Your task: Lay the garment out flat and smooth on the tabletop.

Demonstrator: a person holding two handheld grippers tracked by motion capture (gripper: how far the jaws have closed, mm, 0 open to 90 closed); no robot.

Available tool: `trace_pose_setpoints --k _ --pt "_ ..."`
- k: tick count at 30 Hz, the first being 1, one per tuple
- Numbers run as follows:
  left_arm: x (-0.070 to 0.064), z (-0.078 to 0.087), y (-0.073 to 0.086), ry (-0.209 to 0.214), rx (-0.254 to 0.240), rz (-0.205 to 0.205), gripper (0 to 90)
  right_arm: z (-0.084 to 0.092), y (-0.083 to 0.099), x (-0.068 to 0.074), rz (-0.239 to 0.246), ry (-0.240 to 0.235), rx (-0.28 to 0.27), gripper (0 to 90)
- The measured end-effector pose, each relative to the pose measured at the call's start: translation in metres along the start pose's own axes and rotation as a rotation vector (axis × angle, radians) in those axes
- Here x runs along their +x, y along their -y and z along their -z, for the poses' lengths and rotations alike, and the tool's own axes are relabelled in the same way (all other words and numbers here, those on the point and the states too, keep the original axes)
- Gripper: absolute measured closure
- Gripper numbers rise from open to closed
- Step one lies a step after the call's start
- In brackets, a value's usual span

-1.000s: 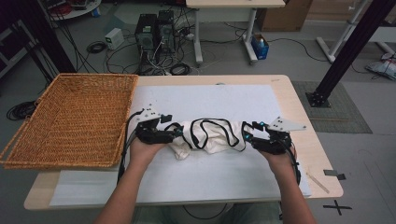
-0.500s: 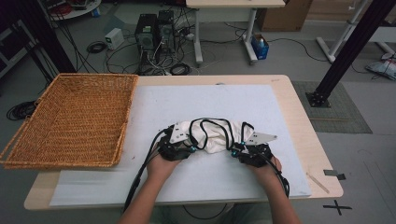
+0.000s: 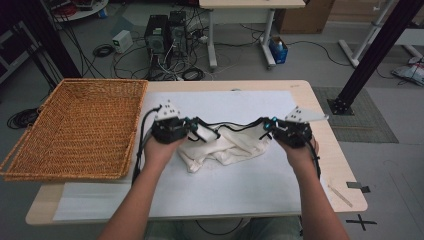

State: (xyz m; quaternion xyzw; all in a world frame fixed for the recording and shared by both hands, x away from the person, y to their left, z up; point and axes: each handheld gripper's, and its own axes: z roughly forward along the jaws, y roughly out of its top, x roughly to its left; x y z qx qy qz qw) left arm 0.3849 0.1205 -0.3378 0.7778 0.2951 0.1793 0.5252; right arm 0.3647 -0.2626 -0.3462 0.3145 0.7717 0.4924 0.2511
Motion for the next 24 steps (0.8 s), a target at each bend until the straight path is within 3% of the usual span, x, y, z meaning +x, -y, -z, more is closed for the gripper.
trace_pose_setpoints --k 2,3,4,5,7,8,10,11,12,14,16,24 --pt "0.013 -0.003 -0.021 -0.018 0.001 -0.019 85.2 -0.003 -0.028 -0.018 0.015 0.032 0.012 86.7" --pt "0.020 -0.006 -0.031 -0.021 -0.002 -0.016 85.2 -0.003 -0.028 -0.018 0.015 0.032 0.012 86.7" --pt "0.028 -0.010 -0.041 -0.032 -0.006 -0.017 85.2 -0.010 -0.046 -0.033 0.020 0.052 0.029 86.7" --pt "0.036 -0.015 -0.049 -0.046 -0.005 -0.009 85.2 -0.010 -0.046 -0.033 0.020 0.052 0.029 86.7" --pt "0.052 -0.026 -0.063 -0.087 0.007 0.004 84.8 -0.019 -0.063 -0.050 0.000 0.076 0.045 86.6" --pt "0.059 -0.029 -0.067 -0.118 0.003 0.016 80.4 -0.023 -0.070 -0.057 -0.011 0.095 0.059 86.3" --pt "0.070 -0.033 -0.069 -0.146 -0.026 0.113 56.5 -0.030 -0.080 -0.065 -0.027 0.133 0.063 78.4" --pt "0.073 -0.033 -0.068 -0.136 -0.043 0.151 48.3 -0.031 -0.082 -0.066 -0.026 0.145 0.048 76.1" --pt "0.075 -0.033 -0.066 -0.117 -0.038 0.157 47.3 -0.032 -0.083 -0.065 -0.026 0.149 0.036 74.2" --pt "0.073 -0.033 -0.061 -0.122 -0.016 0.120 45.6 -0.033 -0.080 -0.063 -0.015 0.143 0.054 71.6" --pt "0.070 -0.033 -0.052 -0.105 -0.014 0.114 44.1 -0.034 -0.071 -0.059 0.006 0.131 0.064 71.1" --pt "0.056 -0.030 -0.004 -0.072 0.031 0.150 39.5 -0.036 -0.018 -0.039 -0.027 0.078 0.127 63.5"
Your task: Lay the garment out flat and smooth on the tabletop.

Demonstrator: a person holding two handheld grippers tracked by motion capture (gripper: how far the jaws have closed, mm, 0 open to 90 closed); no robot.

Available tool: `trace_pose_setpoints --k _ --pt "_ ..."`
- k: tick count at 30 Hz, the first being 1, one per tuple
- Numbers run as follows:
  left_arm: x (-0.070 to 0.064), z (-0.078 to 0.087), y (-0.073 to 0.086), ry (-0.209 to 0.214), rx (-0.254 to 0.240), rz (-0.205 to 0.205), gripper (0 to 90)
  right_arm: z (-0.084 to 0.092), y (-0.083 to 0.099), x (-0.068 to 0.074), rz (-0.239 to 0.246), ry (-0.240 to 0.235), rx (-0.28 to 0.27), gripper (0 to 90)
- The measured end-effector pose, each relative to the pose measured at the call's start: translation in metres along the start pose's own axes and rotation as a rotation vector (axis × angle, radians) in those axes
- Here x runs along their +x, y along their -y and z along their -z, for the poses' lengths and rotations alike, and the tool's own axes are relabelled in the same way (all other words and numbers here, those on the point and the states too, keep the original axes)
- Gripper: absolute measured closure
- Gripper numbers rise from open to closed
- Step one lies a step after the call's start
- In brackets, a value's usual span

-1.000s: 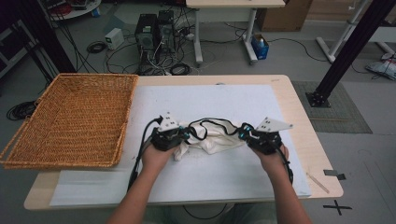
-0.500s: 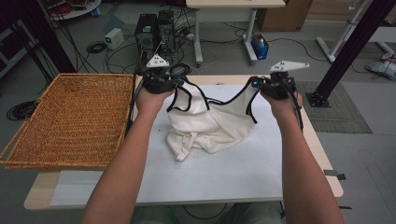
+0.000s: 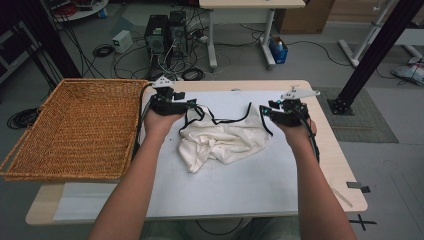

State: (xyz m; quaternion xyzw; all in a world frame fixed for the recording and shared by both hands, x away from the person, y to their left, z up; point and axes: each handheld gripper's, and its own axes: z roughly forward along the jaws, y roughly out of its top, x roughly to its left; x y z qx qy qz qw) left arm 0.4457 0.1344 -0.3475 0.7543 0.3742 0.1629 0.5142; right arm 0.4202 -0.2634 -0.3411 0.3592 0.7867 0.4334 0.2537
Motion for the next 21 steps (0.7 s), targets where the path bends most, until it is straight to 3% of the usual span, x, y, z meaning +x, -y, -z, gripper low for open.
trace_pose_setpoints --k 1,2,4,5,6,7,8,9,10,11,12,14,15,16,18,21 --pt "-0.003 0.000 0.008 0.005 0.010 0.007 39.2 -0.003 0.020 0.010 -0.010 -0.034 0.019 62.9" --pt "-0.005 0.000 0.015 0.009 0.027 0.008 39.2 -0.003 0.020 0.010 -0.010 -0.034 0.019 62.9" --pt "-0.013 -0.002 0.032 0.020 0.062 0.011 39.2 -0.009 0.040 0.020 -0.026 -0.060 0.058 61.1" --pt "-0.022 -0.004 0.050 0.032 0.097 0.012 39.3 -0.018 0.062 0.031 -0.039 -0.103 0.124 60.7" --pt "-0.027 -0.007 0.060 0.041 0.111 0.015 39.6 -0.024 0.073 0.036 -0.036 -0.114 0.161 60.9" --pt "-0.027 -0.007 0.060 0.041 0.111 0.015 41.4 -0.024 0.073 0.036 -0.036 -0.114 0.161 60.9" --pt "-0.032 -0.010 0.070 0.051 0.140 0.008 41.4 -0.031 0.083 0.042 -0.029 -0.132 0.205 63.0" --pt "-0.037 -0.014 0.079 0.058 0.181 -0.012 50.0 -0.039 0.096 0.052 0.005 -0.140 0.237 78.6" --pt "-0.040 -0.019 0.087 0.048 0.226 -0.042 58.1 -0.039 0.096 0.054 0.020 -0.152 0.224 83.7" --pt "-0.043 -0.023 0.093 0.037 0.255 -0.086 58.1 -0.039 0.096 0.054 0.020 -0.152 0.224 83.7" --pt "-0.046 -0.026 0.095 0.024 0.263 -0.105 71.7 -0.039 0.093 0.054 0.056 -0.134 0.235 90.0" --pt "-0.046 -0.027 0.093 0.027 0.233 -0.101 76.4 -0.037 0.090 0.052 0.061 -0.127 0.231 90.0" --pt "-0.045 -0.025 0.090 0.040 0.210 -0.092 79.2 -0.025 0.086 0.040 0.035 -0.099 0.192 90.0" --pt "-0.044 -0.023 0.087 0.046 0.195 -0.091 79.2 -0.025 0.086 0.040 0.035 -0.099 0.192 90.0" --pt "-0.039 -0.014 0.078 0.045 0.157 -0.100 79.8 -0.008 0.083 0.025 0.001 -0.066 0.145 90.0" --pt "-0.028 0.001 0.064 0.064 0.067 -0.053 79.8 0.018 0.074 0.005 0.000 -0.025 0.101 90.0"
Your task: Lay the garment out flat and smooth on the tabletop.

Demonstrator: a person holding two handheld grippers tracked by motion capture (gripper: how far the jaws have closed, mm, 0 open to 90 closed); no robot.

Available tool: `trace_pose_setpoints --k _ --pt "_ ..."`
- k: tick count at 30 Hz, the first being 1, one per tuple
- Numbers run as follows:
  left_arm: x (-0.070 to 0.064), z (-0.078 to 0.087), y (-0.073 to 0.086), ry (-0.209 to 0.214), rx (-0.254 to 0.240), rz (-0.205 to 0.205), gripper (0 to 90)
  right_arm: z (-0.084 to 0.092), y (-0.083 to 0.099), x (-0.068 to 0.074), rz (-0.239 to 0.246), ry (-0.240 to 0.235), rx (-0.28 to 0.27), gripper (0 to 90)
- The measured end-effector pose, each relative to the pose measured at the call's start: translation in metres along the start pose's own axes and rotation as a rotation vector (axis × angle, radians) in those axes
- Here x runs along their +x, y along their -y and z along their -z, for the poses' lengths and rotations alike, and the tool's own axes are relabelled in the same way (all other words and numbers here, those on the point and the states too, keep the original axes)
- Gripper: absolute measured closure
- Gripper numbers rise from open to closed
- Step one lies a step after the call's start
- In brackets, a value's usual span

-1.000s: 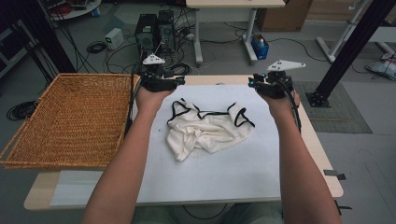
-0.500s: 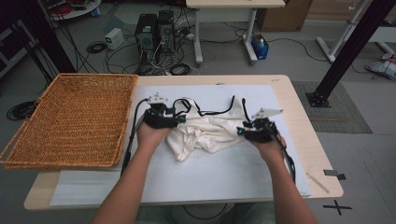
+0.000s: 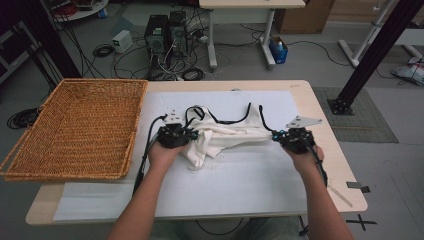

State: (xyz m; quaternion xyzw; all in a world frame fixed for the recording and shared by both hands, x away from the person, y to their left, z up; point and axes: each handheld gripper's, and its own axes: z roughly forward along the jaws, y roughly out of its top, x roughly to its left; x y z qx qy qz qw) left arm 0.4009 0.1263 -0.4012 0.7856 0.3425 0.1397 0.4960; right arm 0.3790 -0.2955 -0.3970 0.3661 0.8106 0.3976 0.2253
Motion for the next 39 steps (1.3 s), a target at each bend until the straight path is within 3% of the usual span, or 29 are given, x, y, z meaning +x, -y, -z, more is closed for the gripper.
trace_pose_setpoints --k 3,5,6,7,8,10,13,14,15,18,20,22,23,24,25,26,28,30,33,34,35,39 --pt "0.015 0.011 -0.007 0.033 -0.058 0.071 76.9 0.020 -0.007 -0.008 -0.002 0.043 -0.030 90.0" --pt "0.021 0.015 -0.006 -0.010 -0.058 0.082 76.8 0.021 -0.006 -0.008 -0.002 0.057 -0.023 90.0" --pt "0.023 0.016 -0.005 -0.021 -0.051 0.089 73.6 0.021 -0.004 -0.009 -0.003 0.068 -0.015 90.0" --pt "0.023 0.016 -0.004 -0.039 -0.034 0.102 58.8 0.020 0.001 -0.008 -0.018 0.086 -0.013 85.7" --pt "0.022 0.016 -0.003 -0.042 -0.014 0.108 58.8 0.020 0.001 -0.008 -0.018 0.086 -0.013 85.7" --pt "0.015 0.017 -0.001 -0.038 -0.011 0.066 54.9 0.018 0.004 -0.005 -0.029 0.083 -0.033 72.9" --pt "0.001 0.013 0.004 -0.022 0.018 0.051 45.7 0.015 -0.001 0.011 -0.006 0.043 -0.067 66.4" --pt "-0.003 0.012 0.007 -0.014 0.023 0.044 44.0 0.009 -0.005 0.027 0.018 -0.004 -0.070 62.9" --pt "-0.008 0.011 0.010 -0.001 0.029 0.041 44.0 0.009 -0.005 0.027 0.018 -0.004 -0.070 62.9" --pt "-0.021 0.002 0.023 0.044 0.068 0.039 44.0 -0.007 -0.005 0.054 0.053 -0.078 -0.030 59.7" --pt "-0.028 -0.008 0.032 0.046 0.112 0.018 44.0 -0.021 0.001 0.072 0.067 -0.126 0.008 59.3" --pt "-0.033 -0.021 0.038 0.033 0.161 0.007 44.6 -0.037 0.009 0.087 0.095 -0.156 0.067 61.9" --pt "-0.035 -0.027 0.041 0.033 0.178 -0.005 60.4 -0.051 0.018 0.098 0.139 -0.163 0.132 70.7" --pt "-0.036 -0.031 0.043 0.025 0.179 -0.027 60.4 -0.051 0.018 0.098 0.139 -0.163 0.132 70.7" --pt "-0.038 -0.034 0.043 0.023 0.169 -0.051 70.7 -0.050 0.020 0.101 0.142 -0.165 0.095 80.8" --pt "-0.037 -0.034 0.043 0.028 0.164 -0.054 80.0 -0.049 0.020 0.100 0.144 -0.161 0.094 86.6" --pt "-0.034 -0.027 0.039 0.047 0.139 -0.032 83.3 -0.044 0.020 0.096 0.138 -0.179 0.095 87.8" --pt "-0.033 -0.012 0.033 0.046 0.113 -0.053 83.8 -0.033 0.020 0.093 0.154 -0.168 0.072 87.9" --pt "-0.033 0.019 0.023 0.044 0.064 -0.075 83.8 -0.007 0.021 0.083 0.157 -0.154 0.032 87.8" --pt "-0.033 0.030 0.020 0.050 0.043 -0.073 83.8 0.012 0.021 0.076 0.158 -0.132 0.025 87.8" --pt "-0.034 0.041 0.017 0.054 0.026 -0.068 83.8 0.012 0.021 0.076 0.158 -0.132 0.025 87.8" --pt "-0.046 0.080 0.014 0.064 -0.033 -0.047 83.7 0.053 0.021 0.068 0.137 -0.103 -0.028 87.7"
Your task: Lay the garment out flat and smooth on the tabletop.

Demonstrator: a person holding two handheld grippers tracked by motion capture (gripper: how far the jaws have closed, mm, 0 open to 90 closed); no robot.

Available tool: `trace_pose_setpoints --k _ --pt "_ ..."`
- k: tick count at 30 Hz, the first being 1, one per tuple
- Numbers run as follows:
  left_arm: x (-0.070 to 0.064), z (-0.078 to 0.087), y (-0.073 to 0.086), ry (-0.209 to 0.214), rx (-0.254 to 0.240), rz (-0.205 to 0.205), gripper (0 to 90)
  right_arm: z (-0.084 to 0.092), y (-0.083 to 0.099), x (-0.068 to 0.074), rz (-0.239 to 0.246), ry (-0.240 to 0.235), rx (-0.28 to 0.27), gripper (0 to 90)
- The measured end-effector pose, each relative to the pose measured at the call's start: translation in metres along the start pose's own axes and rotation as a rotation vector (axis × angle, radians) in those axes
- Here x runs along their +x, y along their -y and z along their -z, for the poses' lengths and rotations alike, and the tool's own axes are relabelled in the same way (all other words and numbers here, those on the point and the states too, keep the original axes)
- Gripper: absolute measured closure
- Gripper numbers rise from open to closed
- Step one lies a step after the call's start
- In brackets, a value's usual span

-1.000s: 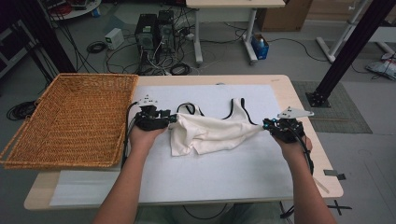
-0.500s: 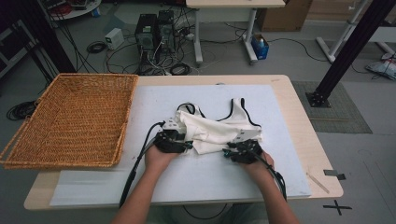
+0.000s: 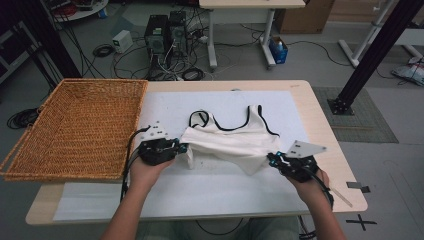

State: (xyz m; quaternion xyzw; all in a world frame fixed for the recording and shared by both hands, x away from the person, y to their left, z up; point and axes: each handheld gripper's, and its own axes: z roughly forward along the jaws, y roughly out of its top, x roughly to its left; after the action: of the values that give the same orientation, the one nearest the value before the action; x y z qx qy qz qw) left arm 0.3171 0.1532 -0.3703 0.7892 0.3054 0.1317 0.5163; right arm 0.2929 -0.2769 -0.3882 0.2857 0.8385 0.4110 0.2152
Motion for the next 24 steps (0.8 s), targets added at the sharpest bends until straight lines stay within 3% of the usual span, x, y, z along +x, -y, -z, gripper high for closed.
trace_pose_setpoints --k 3,5,6,7,8,9,11,14,18,24 --pt "-0.016 0.021 0.004 0.016 -0.027 -0.004 83.5 0.025 0.002 0.007 -0.003 0.013 -0.024 87.6" --pt "-0.025 0.027 0.014 0.031 -0.015 0.009 82.6 0.035 0.009 0.014 -0.009 0.010 -0.031 87.6" --pt "-0.028 0.026 0.021 0.030 0.002 0.014 73.8 0.037 0.019 0.022 -0.015 -0.005 -0.018 85.7" --pt "-0.031 0.025 0.027 0.015 0.022 0.021 73.8 0.037 0.019 0.022 -0.015 -0.005 -0.018 85.7" --pt "-0.031 0.023 0.034 0.000 0.036 0.028 66.6 0.037 0.025 0.025 -0.020 -0.004 -0.009 80.4" --pt "-0.030 0.022 0.039 -0.011 0.047 0.049 53.8 0.035 0.032 0.027 -0.045 -0.003 -0.001 72.9" --pt "-0.026 0.020 0.046 -0.022 0.039 0.086 50.9 0.035 0.034 0.026 -0.055 0.013 -0.011 68.8" --pt "-0.018 0.014 0.044 -0.058 0.035 0.103 42.5 0.035 0.030 0.020 -0.089 0.038 -0.049 63.7" --pt "-0.004 -0.009 0.035 -0.080 0.053 0.098 37.7 0.012 0.021 0.007 -0.109 0.046 -0.009 58.4" --pt "0.023 -0.072 0.043 -0.135 0.246 0.068 37.7 -0.055 0.021 -0.015 -0.122 0.003 0.149 56.3"
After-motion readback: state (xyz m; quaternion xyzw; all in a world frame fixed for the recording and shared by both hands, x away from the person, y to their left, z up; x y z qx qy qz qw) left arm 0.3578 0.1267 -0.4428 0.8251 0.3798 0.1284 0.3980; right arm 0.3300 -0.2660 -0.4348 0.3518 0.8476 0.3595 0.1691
